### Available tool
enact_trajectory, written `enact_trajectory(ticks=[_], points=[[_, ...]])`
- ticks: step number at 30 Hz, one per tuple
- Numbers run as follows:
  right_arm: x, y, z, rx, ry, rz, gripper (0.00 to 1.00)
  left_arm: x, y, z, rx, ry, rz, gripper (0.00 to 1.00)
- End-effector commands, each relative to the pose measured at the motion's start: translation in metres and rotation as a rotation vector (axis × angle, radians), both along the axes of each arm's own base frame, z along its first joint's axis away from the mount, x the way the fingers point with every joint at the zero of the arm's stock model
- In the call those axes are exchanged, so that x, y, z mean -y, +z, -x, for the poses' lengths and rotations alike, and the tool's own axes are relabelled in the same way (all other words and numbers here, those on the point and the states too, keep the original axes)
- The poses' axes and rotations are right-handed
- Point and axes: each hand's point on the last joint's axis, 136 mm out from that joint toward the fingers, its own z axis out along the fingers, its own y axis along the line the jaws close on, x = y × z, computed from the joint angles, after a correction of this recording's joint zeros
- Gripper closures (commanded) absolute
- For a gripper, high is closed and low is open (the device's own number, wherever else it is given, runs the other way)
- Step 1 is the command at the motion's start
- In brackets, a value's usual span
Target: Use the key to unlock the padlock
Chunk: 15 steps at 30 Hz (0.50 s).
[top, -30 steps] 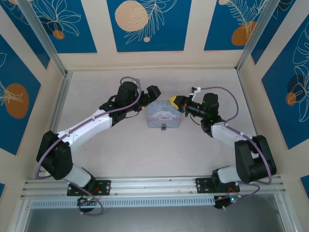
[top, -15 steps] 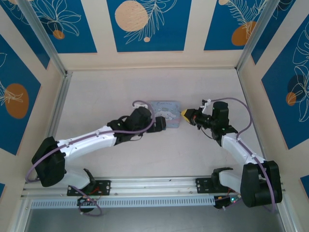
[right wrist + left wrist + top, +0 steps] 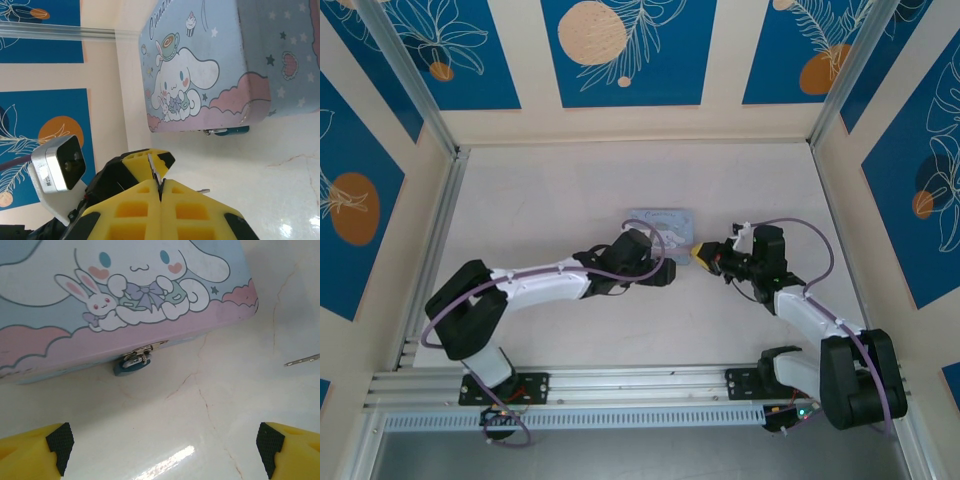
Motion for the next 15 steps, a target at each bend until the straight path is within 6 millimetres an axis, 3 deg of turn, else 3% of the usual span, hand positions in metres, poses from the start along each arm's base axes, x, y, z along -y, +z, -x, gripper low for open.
enact_trajectory(ticks=[1,4,12,15], points=[[-0.002,0.0,-0.004,0.01,-0.013,0.006,1.0,0.018,0.016,-0.01,0.052,-0.05,0.043,0.05],[-0.003,0.0,-0.006,0.009,-0.009,0.013,1.0,0.02,0.024,-0.011,0.046,-0.049,0.054,0.05],[-0.007,-0.007,-0.008,0.0,0.013,0.023,1.0,0.007,0.073,-0.006,0.083,-0.021,0.088,0.03],[-0.009,-0.011,-0.009,-0.007,0.022,0.024,1.0,-0.002,0.076,-0.005,0.095,-0.008,0.07,0.03]])
